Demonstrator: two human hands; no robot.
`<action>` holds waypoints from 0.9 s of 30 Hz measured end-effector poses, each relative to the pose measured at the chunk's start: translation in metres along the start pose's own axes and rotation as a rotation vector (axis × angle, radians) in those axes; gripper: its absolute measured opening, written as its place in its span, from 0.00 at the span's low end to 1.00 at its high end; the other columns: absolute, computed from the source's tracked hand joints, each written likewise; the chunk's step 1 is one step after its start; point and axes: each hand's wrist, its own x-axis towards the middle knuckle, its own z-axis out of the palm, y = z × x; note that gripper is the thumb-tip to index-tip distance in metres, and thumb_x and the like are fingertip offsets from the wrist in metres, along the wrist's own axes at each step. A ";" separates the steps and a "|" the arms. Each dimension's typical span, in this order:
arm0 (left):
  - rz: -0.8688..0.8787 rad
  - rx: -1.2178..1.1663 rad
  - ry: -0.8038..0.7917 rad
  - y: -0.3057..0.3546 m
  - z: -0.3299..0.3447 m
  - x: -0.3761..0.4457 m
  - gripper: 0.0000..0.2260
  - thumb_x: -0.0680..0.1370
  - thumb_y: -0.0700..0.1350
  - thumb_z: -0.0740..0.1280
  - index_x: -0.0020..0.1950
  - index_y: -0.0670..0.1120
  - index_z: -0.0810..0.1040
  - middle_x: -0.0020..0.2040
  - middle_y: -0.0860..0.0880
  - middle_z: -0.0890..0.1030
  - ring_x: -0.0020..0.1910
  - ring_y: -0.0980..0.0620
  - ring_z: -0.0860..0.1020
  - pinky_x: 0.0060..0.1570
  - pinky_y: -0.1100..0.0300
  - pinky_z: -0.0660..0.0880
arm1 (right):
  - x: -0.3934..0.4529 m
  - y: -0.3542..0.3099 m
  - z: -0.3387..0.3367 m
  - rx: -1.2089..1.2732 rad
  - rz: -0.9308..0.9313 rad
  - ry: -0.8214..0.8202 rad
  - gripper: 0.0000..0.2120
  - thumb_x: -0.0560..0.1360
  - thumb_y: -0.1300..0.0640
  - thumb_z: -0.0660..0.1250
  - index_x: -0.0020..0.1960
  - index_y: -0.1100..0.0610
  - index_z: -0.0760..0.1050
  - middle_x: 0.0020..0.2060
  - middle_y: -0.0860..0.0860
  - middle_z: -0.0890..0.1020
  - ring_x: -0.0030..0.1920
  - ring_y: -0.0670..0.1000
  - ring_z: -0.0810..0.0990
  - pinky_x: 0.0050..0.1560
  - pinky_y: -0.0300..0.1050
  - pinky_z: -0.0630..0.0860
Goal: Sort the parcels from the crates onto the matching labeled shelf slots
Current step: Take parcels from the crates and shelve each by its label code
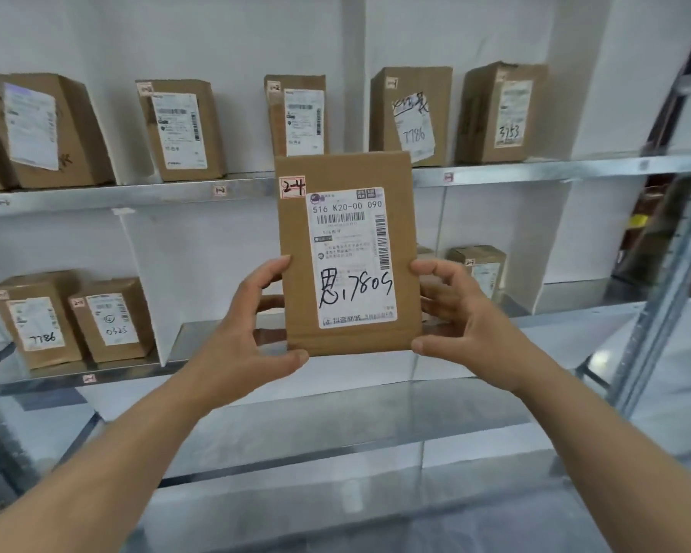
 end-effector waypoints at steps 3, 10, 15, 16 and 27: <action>0.057 0.000 -0.049 0.007 0.026 0.022 0.42 0.65 0.44 0.76 0.61 0.78 0.54 0.66 0.69 0.61 0.64 0.64 0.67 0.54 0.65 0.76 | -0.015 0.000 -0.027 -0.010 -0.003 0.075 0.35 0.69 0.73 0.70 0.62 0.40 0.65 0.62 0.43 0.76 0.63 0.43 0.75 0.51 0.39 0.77; 0.179 -0.061 -0.153 0.014 0.089 0.078 0.44 0.69 0.38 0.76 0.62 0.76 0.54 0.67 0.68 0.61 0.64 0.68 0.66 0.50 0.74 0.73 | -0.036 0.010 -0.090 -0.078 -0.003 0.208 0.36 0.70 0.72 0.70 0.59 0.34 0.66 0.63 0.44 0.76 0.65 0.44 0.74 0.56 0.46 0.78; 0.218 -0.111 -0.216 0.008 0.126 0.120 0.44 0.69 0.33 0.75 0.66 0.71 0.55 0.59 0.77 0.64 0.61 0.71 0.68 0.49 0.73 0.74 | -0.033 0.029 -0.128 -0.111 0.015 0.272 0.36 0.70 0.73 0.70 0.58 0.34 0.67 0.62 0.43 0.76 0.65 0.44 0.74 0.56 0.45 0.78; 0.228 -0.112 -0.219 0.007 0.133 0.129 0.45 0.68 0.34 0.75 0.64 0.74 0.56 0.58 0.77 0.64 0.62 0.71 0.67 0.49 0.73 0.74 | -0.030 0.033 -0.137 -0.116 0.022 0.281 0.35 0.70 0.72 0.70 0.59 0.35 0.66 0.62 0.43 0.76 0.65 0.44 0.74 0.56 0.45 0.78; 0.221 -0.097 -0.191 -0.003 0.196 0.234 0.41 0.61 0.53 0.73 0.65 0.76 0.54 0.69 0.65 0.62 0.67 0.64 0.66 0.62 0.52 0.73 | 0.018 0.068 -0.235 -0.152 0.060 0.324 0.35 0.70 0.71 0.71 0.59 0.35 0.66 0.62 0.41 0.76 0.66 0.46 0.72 0.59 0.49 0.77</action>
